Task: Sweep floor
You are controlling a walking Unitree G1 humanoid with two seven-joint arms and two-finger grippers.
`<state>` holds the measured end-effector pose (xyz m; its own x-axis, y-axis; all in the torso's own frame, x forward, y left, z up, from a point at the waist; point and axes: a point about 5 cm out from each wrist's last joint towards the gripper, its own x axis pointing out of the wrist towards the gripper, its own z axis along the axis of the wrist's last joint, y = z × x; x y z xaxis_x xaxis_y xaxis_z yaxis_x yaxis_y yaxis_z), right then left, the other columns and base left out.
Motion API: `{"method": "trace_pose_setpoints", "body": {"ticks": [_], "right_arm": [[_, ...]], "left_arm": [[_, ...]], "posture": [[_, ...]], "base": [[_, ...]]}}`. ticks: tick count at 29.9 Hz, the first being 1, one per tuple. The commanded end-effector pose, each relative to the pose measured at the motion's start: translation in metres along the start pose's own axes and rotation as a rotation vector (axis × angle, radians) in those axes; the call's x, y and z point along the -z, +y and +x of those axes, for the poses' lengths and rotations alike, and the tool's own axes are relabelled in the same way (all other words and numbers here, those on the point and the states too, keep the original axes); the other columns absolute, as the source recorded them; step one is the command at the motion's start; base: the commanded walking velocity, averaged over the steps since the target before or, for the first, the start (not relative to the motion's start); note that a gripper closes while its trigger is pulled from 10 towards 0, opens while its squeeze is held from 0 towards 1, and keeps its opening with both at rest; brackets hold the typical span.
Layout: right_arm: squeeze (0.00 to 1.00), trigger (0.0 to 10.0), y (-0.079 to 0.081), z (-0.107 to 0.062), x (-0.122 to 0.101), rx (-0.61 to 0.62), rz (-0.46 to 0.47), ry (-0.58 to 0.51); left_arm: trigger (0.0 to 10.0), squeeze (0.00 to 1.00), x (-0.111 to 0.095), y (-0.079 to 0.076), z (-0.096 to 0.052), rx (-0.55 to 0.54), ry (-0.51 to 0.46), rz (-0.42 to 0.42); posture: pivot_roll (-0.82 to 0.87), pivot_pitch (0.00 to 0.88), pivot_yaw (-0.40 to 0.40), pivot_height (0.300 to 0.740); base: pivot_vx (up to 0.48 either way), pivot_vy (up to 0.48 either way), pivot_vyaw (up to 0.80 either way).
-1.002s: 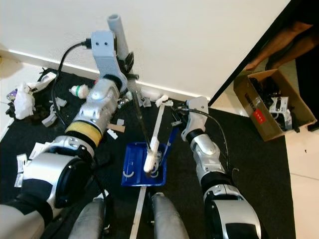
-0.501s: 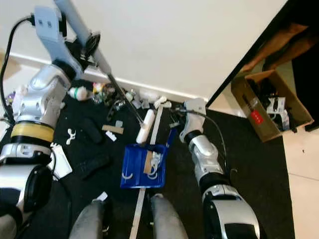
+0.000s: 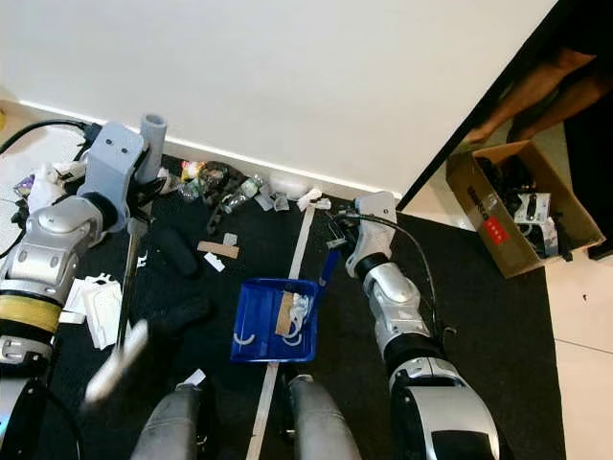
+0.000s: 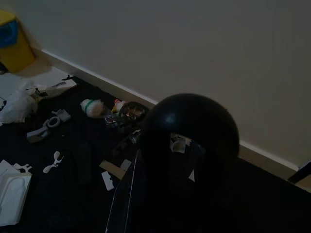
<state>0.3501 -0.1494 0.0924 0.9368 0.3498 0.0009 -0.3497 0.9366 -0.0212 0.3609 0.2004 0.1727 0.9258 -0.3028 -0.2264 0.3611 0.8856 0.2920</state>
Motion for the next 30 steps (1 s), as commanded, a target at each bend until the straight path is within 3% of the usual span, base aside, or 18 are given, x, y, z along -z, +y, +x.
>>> {"method": "trace_pose_setpoints", "body": {"ticks": [1, 4, 8, 12, 19, 22, 30], "right_arm": [[0.00, 10.0, 0.009, -0.011, 0.029, -0.036, 0.046, 0.133], [0.00, 10.0, 0.010, -0.011, 0.028, -0.038, 0.046, 0.132], [0.00, 10.0, 0.011, -0.011, 0.029, -0.040, 0.046, 0.132], [0.00, 10.0, 0.011, -0.012, 0.030, -0.042, 0.046, 0.135], [0.00, 10.0, 0.010, -0.013, 0.030, -0.041, 0.043, 0.137], [0.00, 10.0, 0.008, -0.013, 0.030, -0.037, 0.041, 0.135], [0.00, 10.0, 0.007, -0.014, 0.030, -0.030, 0.041, 0.135]], "left_arm": [[10.0, 0.00, -0.003, -0.011, 0.004, -0.009, -0.061, -0.020], [10.0, 0.00, -0.001, -0.021, 0.009, -0.043, -0.128, -0.014], [10.0, 0.00, 0.002, -0.027, 0.011, -0.057, -0.136, -0.027], [10.0, 0.00, 0.004, -0.048, 0.024, -0.102, -0.158, -0.131], [10.0, 0.00, -0.003, -0.077, 0.043, -0.114, -0.171, -0.206], [10.0, 0.00, -0.016, -0.096, 0.052, -0.098, -0.197, -0.272], [10.0, 0.00, -0.046, -0.113, 0.063, -0.152, -0.269, -0.359]], "posture": [[0.01, 0.205, -0.056, 0.740], [0.01, 0.209, -0.056, 0.740], [0.01, 0.212, -0.057, 0.740], [0.01, 0.220, -0.061, 0.740], [0.00, 0.225, -0.060, 0.740], [-0.01, 0.227, -0.052, 0.740], [-0.01, 0.236, -0.051, 0.740]], "base": [[0.000, 0.000, 0.00], [0.000, 0.000, 0.00], [0.000, 0.000, 0.00], [0.000, 0.000, 0.00], [0.000, 0.000, 0.00], [0.000, 0.000, 0.00], [0.000, 0.000, 0.00]]}}
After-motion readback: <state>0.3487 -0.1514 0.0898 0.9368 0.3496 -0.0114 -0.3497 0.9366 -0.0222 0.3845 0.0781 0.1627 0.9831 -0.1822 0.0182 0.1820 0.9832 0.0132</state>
